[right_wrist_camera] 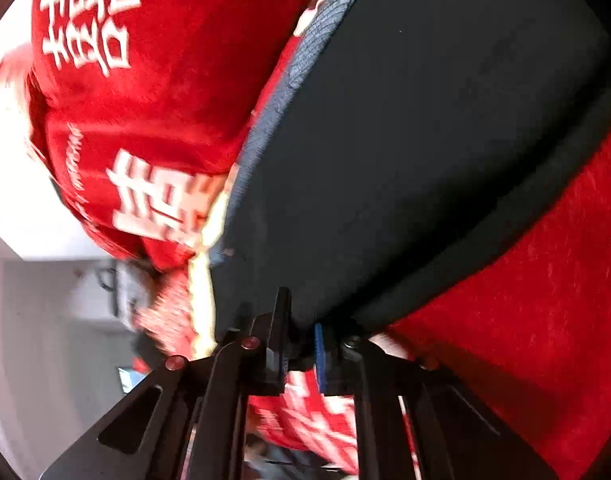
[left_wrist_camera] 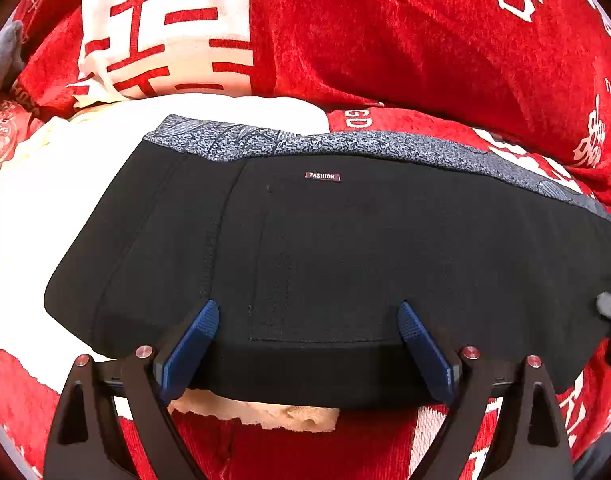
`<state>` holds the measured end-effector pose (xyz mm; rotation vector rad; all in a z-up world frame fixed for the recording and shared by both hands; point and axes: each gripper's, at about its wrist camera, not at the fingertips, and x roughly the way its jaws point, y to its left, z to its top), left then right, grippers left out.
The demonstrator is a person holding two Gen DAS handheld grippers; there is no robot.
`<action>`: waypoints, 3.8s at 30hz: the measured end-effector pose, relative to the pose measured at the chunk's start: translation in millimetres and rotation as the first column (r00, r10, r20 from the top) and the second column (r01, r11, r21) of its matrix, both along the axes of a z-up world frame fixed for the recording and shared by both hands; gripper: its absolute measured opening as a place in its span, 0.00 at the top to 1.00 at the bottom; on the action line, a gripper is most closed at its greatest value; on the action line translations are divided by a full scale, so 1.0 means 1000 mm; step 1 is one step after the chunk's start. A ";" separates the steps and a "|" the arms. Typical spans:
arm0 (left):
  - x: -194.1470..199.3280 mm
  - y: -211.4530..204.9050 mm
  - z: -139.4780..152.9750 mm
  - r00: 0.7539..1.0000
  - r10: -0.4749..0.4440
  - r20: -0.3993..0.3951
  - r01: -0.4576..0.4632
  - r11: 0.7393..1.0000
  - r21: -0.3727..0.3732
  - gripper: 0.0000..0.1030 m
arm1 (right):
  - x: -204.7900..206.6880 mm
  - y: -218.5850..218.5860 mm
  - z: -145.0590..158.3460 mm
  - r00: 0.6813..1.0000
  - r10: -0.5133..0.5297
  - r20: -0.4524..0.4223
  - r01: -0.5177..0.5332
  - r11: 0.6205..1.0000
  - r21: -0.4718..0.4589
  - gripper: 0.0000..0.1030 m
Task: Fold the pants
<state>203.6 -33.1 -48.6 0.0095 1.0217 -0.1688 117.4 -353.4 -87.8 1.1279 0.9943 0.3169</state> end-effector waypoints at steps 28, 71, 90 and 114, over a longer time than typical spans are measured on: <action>-0.030 -0.105 0.009 0.977 -0.213 -0.006 0.213 0.976 0.040 0.10 | 0.003 -0.046 0.014 1.000 0.000 0.015 0.006 0.922 -0.387 0.88; -0.064 -0.211 0.019 0.957 -0.274 -0.090 0.284 0.951 0.124 0.09 | -0.123 -0.149 0.015 0.974 -0.182 0.134 0.213 0.940 -0.267 0.48; -0.077 -0.222 0.004 0.951 -0.297 -0.089 0.309 0.926 0.216 0.09 | -0.128 -0.184 0.060 0.953 -0.259 0.159 0.297 0.904 -0.307 0.48; -0.066 -0.250 0.063 0.928 -0.363 -0.081 0.363 0.932 -0.008 0.07 | -0.099 -0.228 0.181 0.910 -0.284 0.301 0.388 0.840 -0.381 0.39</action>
